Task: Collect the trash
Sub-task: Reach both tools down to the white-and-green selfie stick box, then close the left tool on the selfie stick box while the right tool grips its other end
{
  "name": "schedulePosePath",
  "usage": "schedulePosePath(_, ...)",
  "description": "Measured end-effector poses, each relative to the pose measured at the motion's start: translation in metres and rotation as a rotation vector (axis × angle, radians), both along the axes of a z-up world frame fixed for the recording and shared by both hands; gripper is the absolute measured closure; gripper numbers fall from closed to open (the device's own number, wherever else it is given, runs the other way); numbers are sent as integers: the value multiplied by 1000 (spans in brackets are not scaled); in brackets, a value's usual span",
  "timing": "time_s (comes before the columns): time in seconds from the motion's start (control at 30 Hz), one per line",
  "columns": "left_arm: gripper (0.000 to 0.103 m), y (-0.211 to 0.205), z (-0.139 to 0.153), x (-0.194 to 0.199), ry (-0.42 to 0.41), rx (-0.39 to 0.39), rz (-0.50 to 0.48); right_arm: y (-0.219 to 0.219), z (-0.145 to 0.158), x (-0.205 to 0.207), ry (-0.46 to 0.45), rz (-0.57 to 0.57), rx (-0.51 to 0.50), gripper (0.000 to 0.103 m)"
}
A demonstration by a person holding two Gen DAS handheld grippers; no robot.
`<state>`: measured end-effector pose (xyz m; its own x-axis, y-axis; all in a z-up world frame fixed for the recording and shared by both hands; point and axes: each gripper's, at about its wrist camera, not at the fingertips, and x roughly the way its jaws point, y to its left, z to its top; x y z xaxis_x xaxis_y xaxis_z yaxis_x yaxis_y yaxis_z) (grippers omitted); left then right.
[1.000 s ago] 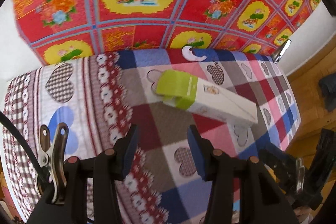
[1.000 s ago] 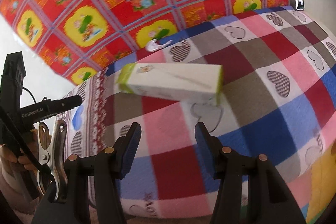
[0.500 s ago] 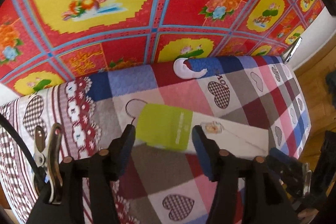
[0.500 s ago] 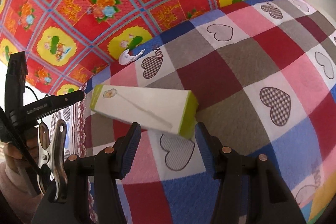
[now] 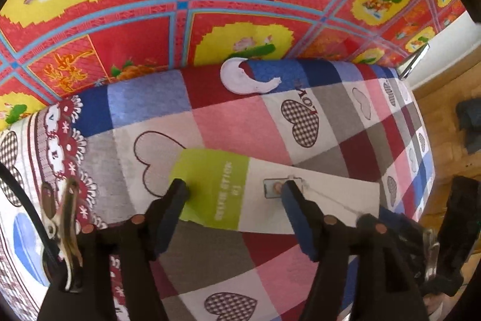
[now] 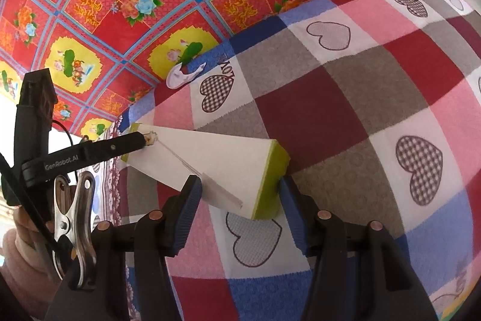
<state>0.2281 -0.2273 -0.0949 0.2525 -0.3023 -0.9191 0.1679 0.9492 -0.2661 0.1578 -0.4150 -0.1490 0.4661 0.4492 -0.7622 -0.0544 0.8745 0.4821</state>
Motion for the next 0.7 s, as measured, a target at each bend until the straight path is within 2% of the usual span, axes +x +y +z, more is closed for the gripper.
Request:
schedulePosePath(0.47, 31, -3, -3, -5, -18, -20, 4, 2, -6, 7, 4, 23, 12, 38)
schedulePosePath(0.57, 25, -2, -5, -4, -20, -2, 9, 1, -7, 8, 13, 22, 18, 38)
schedulePosePath(0.7, 22, 4, -10, 0, 9, -44, 41, 2, -8, 10, 11, 24, 8, 38)
